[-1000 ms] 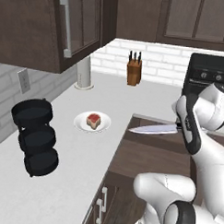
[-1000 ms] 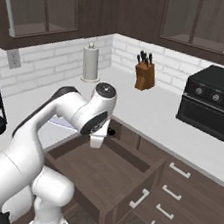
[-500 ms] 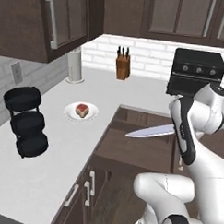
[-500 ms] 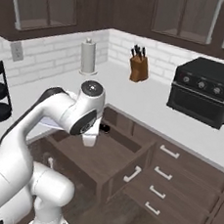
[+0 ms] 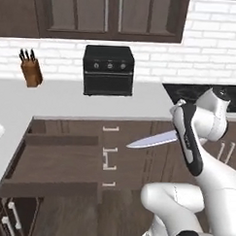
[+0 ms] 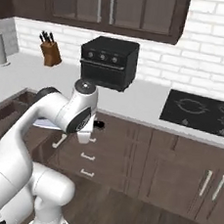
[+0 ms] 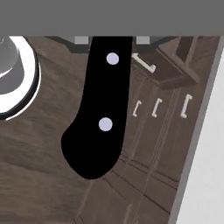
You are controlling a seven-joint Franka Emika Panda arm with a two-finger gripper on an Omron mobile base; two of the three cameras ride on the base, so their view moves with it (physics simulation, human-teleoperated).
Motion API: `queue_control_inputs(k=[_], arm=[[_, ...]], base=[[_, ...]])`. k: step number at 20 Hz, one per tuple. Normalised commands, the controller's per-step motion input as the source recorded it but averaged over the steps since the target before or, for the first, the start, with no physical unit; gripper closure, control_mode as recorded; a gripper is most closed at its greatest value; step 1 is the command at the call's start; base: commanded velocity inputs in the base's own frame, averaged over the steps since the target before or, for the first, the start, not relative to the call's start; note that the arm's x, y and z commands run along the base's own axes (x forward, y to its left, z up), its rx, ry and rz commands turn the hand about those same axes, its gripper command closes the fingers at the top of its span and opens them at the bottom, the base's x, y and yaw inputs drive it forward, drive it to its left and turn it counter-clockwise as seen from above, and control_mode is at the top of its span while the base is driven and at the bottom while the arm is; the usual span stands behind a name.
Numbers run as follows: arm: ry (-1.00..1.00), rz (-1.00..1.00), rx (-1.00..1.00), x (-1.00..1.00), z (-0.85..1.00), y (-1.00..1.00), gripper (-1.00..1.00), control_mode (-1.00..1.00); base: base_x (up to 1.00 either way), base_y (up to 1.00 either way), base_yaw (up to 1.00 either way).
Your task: Pick up the knife from the drawer and place it on the cutting board. Then place the meat from the plate to the cutting board.
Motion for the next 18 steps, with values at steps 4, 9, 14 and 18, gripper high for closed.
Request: queue_control_inputs(k=[4,9,14,18], arm=[[0.0,0.0,0.0,0.0,0.0,0.0,1.0,1.0],[0.0,0.0,0.0,0.0,0.0,0.0,1.0,1.0],[0.0,0.0,0.0,0.0,0.0,0.0,1.0,1.0],[0.0,0.0,0.0,0.0,0.0,0.0,1.0,1.0]], base=[[0.0,-0.8,-0.75],[0.0,-0.8,-0.74],[0.0,-0.81,-0.76],[0.0,-0.81,-0.78]])
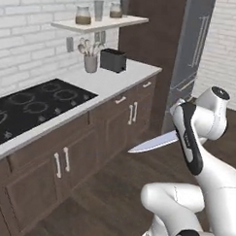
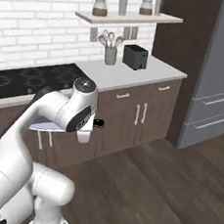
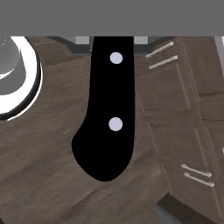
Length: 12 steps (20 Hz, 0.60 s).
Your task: Pick up the knife from the drawer and place it on the cutting board. Then place the meat from the plate to the cutting board.
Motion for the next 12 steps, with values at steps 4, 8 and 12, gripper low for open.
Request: queue_control_inputs(k=[4,8,12], arm=[[0.0,0.0,0.0,0.0,0.0,0.0,1.0,1.0],[0.0,0.0,0.0,0.0,0.0,0.0,1.0,1.0],[0.0,0.0,0.0,0.0,0.0,0.0,1.0,1.0]], base=[[0.0,-0.6,-0.81],[0.0,-0.62,-0.78],[0.0,-0.54,-0.8]])
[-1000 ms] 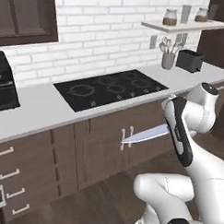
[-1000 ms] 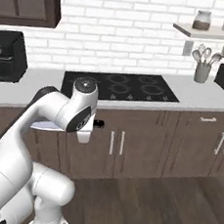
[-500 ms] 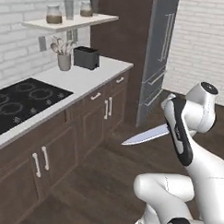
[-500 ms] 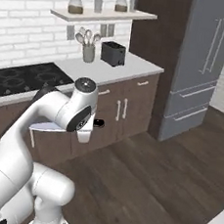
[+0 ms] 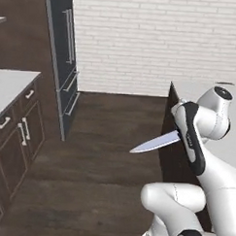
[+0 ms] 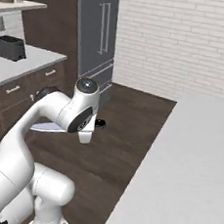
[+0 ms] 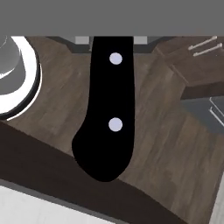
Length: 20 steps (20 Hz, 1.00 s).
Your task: Pick up the knife from the drawer and place it on the cutting board. Then place the meat from the plate to the cutting board.
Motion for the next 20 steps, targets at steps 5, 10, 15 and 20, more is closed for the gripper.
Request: queue_control_inputs(k=[5,10,15,20], arm=[[0.0,0.0,0.0,0.0,0.0,0.0,1.0,1.0],[0.0,0.0,0.0,0.0,0.0,0.0,1.0,1.0],[0.0,0.0,0.0,0.0,0.0,0.0,1.0,1.0],[0.0,0.0,0.0,0.0,0.0,0.0,1.0,1.0]], base=[[0.0,-0.23,-0.89],[0.0,-0.21,-0.88],[0.0,-0.24,-0.85],[-0.02,-0.33,-0.82]])
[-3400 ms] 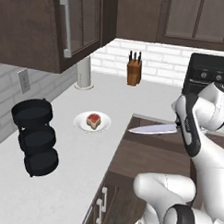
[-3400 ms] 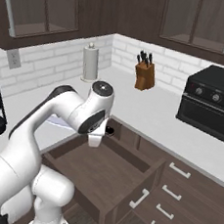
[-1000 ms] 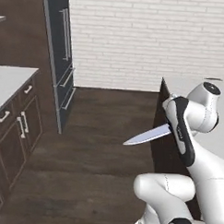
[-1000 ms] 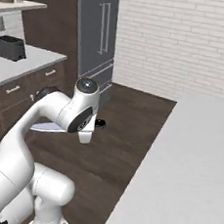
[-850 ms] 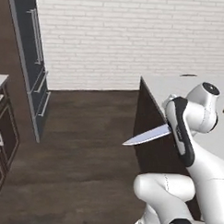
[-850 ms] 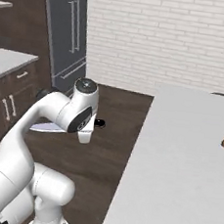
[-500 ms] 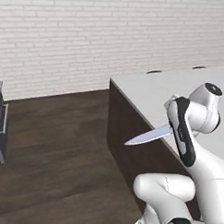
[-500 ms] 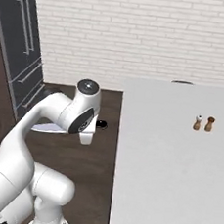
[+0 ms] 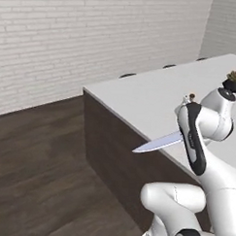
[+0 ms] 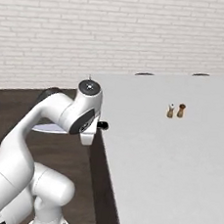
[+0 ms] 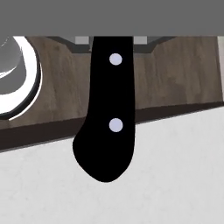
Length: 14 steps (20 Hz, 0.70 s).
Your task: Pick up the knife from the drawer and place it on the cutting board. Then place the meat from the plate to the cutting board.
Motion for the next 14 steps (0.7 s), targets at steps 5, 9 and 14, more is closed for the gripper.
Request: queue_control_inputs(k=[5,9,14], arm=[[0.0,0.0,0.0,0.0,0.0,0.0,1.0,1.0],[0.0,0.0,0.0,0.0,0.0,0.0,1.0,1.0],[0.0,0.0,0.0,0.0,0.0,0.0,1.0,1.0]], base=[[-0.34,-0.37,-0.72],[-0.95,-0.44,-0.46],[-0.9,-0.62,-0.4]])
